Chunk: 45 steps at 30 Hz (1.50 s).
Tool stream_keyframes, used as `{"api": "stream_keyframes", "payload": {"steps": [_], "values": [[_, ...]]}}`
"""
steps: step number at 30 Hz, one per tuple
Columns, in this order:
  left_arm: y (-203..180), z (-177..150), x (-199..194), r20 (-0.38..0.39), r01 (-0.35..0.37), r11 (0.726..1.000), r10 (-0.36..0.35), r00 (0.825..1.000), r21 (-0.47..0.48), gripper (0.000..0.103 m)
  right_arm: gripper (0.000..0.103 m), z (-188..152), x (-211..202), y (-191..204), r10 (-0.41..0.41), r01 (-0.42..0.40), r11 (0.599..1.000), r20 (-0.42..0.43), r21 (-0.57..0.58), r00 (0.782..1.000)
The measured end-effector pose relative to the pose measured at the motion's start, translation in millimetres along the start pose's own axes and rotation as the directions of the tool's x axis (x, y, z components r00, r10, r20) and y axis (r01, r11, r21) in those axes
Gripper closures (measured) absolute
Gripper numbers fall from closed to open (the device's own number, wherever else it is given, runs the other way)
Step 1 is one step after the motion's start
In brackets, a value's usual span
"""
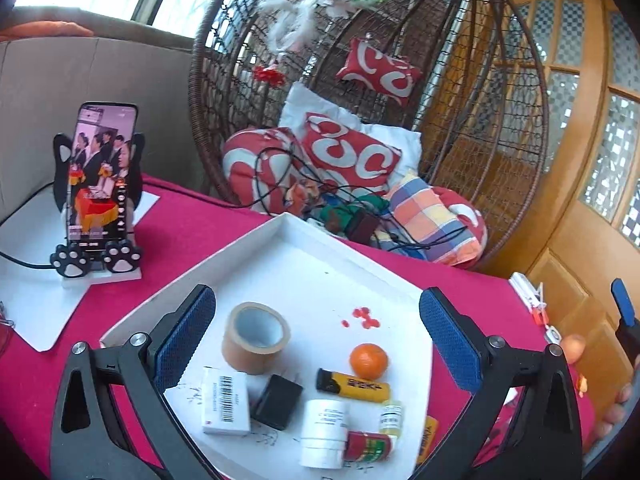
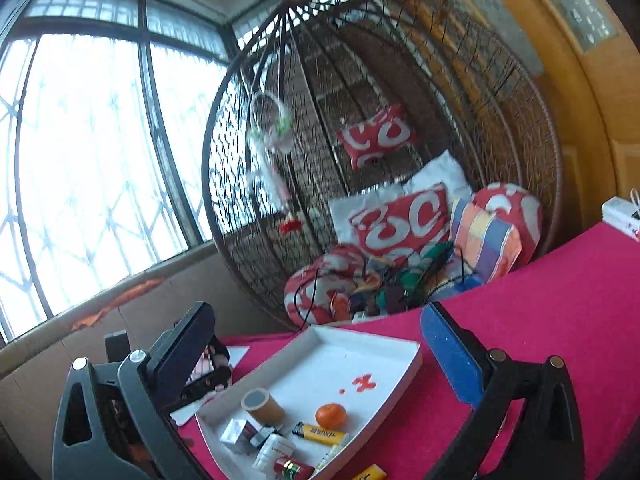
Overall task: Organize rigid objects
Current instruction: 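Carry the tape roll and orange over the tray and open both grippers, then close the left gripper on the blue binder clip while the right gripper grasps the white plug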
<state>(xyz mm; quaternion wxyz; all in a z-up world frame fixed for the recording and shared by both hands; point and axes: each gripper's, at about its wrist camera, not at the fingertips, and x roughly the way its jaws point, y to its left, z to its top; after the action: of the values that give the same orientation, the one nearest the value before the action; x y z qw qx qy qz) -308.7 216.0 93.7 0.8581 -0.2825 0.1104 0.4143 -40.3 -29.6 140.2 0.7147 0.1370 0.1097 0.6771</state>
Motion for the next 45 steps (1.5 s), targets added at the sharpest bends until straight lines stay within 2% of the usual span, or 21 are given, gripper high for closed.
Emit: {"api": "stream_keyframes", "payload": {"steps": [1, 4, 5, 10, 13, 17, 20, 23, 25, 27, 28, 29, 30, 32, 33, 36, 38, 40, 42, 44, 45], "values": [[-5.9, -0.7, -1.0, -0.002, 0.022, 1.0, -0.022, 1.0, 0.008, 0.0, 0.0, 5.8, -8.7, -3.9, -0.003, 0.003, 1.0, 0.032, 0.007, 0.999], [-21.0, -4.9, 0.4, -0.023, 0.053, 0.998, -0.052, 0.998, 0.044, 0.0, 0.0, 16.2, -11.5, -17.5, -0.015, 0.015, 1.0, -0.032, 0.016, 0.999], [-24.4, -6.1, 1.4, -0.033, 0.062, 0.997, -0.06, 0.998, 0.051, 0.0, 0.0, 17.0, -15.8, -22.8, -0.03, 0.03, 0.999, -0.026, 0.022, 0.999], [-39.2, -10.6, -2.1, -0.09, 0.214, 0.975, -0.209, 0.974, 0.058, 0.0, 0.0, 21.0, -51.1, -46.1, -0.144, 0.145, 0.989, 0.067, -0.01, 0.987], [-55.4, -14.1, -7.7, -0.088, 0.228, 0.964, -0.218, 0.972, 0.134, 0.0, 0.0, 24.7, -66.1, -64.1, -0.212, 0.214, 0.977, 0.099, -0.002, 0.972], [-84.9, -30.5, 5.3, -0.184, 0.269, 0.937, -0.231, 0.956, 0.224, 0.0, 0.0, 22.4, -81.5, -92.7, -0.266, 0.259, 0.963, 0.099, 0.079, 0.959], [-110.2, -52.8, 26.3, -0.305, 0.31, 0.914, -0.226, 0.925, 0.263, 0.0, 0.0, 17.5, -87.1, -108.9, -0.31, 0.301, 0.948, 0.076, 0.103, 0.948], [-140.1, -77.0, 52.5, -0.422, 0.385, 0.869, -0.237, 0.875, 0.31, 0.002, 0.0, 11.7, -90.4, -121.4, -0.339, 0.332, 0.936, 0.047, 0.114, 0.94], [-161.3, -94.2, 72.8, -0.489, 0.413, 0.834, -0.205, 0.848, 0.367, 0.022, 0.0, 6.4, -93.7, -129.9, -0.348, 0.342, 0.931, 0.023, 0.129, 0.937], [-177.5, -111.3, 92.9, -0.558, 0.437, 0.805, -0.164, 0.814, 0.402, 0.034, 0.0, 3.7, -96.6, -137.7, -0.351, 0.346, 0.926, 0.007, 0.15, 0.936], [-184.4, -119.5, 100.1, -0.584, 0.45, 0.791, -0.147, 0.798, 0.416, 0.034, 0.0, 2.8, -97.5, -141.5, -0.351, 0.347, 0.924, -0.002, 0.158, 0.936], [-188.6, -122.1, 101.1, -0.592, 0.483, 0.78, -0.184, 0.785, 0.398, 0.034, 0.0, 1.3, -98.7, -145.0, -0.352, 0.349, 0.923, -0.011, 0.165, 0.936], [-193.8, -124.7, 101.9, -0.605, 0.495, 0.772, -0.184, 0.774, 0.398, 0.034, 0.0, -0.4, -99.3, -148.0, -0.353, 0.352, 0.921, -0.02, 0.169, 0.935], [-205.6, -134.1, 102.2, -0.601, 0.481, 0.742, -0.132, 0.788, 0.468, 0.034, 0.0, -4.5, -99.3, -154.3, -0.369, 0.37, 0.913, -0.038, 0.171, 0.929], [-209.7, -138.0, 102.5, -0.605, 0.482, 0.73, -0.119, 0.787, 0.484, 0.034, 0.0, -6.8, -98.0, -157.2, -0.377, 0.379, 0.91, -0.05, 0.17, 0.925], [-211.1, -146.1, 106.1, -0.62, 0.477, 0.734, -0.098, 0.779, 0.483, 0.034, 0.0, -12.4, -93.3, -166.7, -0.37, 0.382, 0.903, -0.096, 0.195, 0.924], [-208.3, -144.5, 109.5, -0.624, 0.483, 0.75, -0.121, 0.772, 0.451, 0.041, 0.0, -16.6, -90.4, -169.9, -0.35, 0.368, 0.905, -0.12, 0.213, 0.929], [-202.2, -141.2, 114.4, -0.638, 0.484, 0.771, -0.134, 0.758, 0.413, 0.075, 0.0, -20.1, -86.3, -170.3, -0.333, 0.358, 0.909, -0.147, 0.212, 0.932], [-198.4, -140.1, 114.0, -0.634, 0.489, 0.766, -0.139, 0.761, 0.418, 0.078, 0.0, -24.6, -76.2, -169.6, -0.304, 0.343, 0.919, -0.205, 0.194, 0.93], [-191.9, -138.2, 111.9, -0.637, 0.492, 0.777, -0.156, 0.755, 0.392, 0.08, 0.0, -31.5, -63.7, -169.7, -0.275, 0.329, 0.928, -0.271, 0.178, 0.923], [-190.2, -137.7, 110.4, -0.63, 0.487, 0.781, -0.159, 0.761, 0.391, 0.081, 0.0, -35.8, -56.8, -170.4, -0.264, 0.326, 0.929, -0.305, 0.173, 0.915]]}}
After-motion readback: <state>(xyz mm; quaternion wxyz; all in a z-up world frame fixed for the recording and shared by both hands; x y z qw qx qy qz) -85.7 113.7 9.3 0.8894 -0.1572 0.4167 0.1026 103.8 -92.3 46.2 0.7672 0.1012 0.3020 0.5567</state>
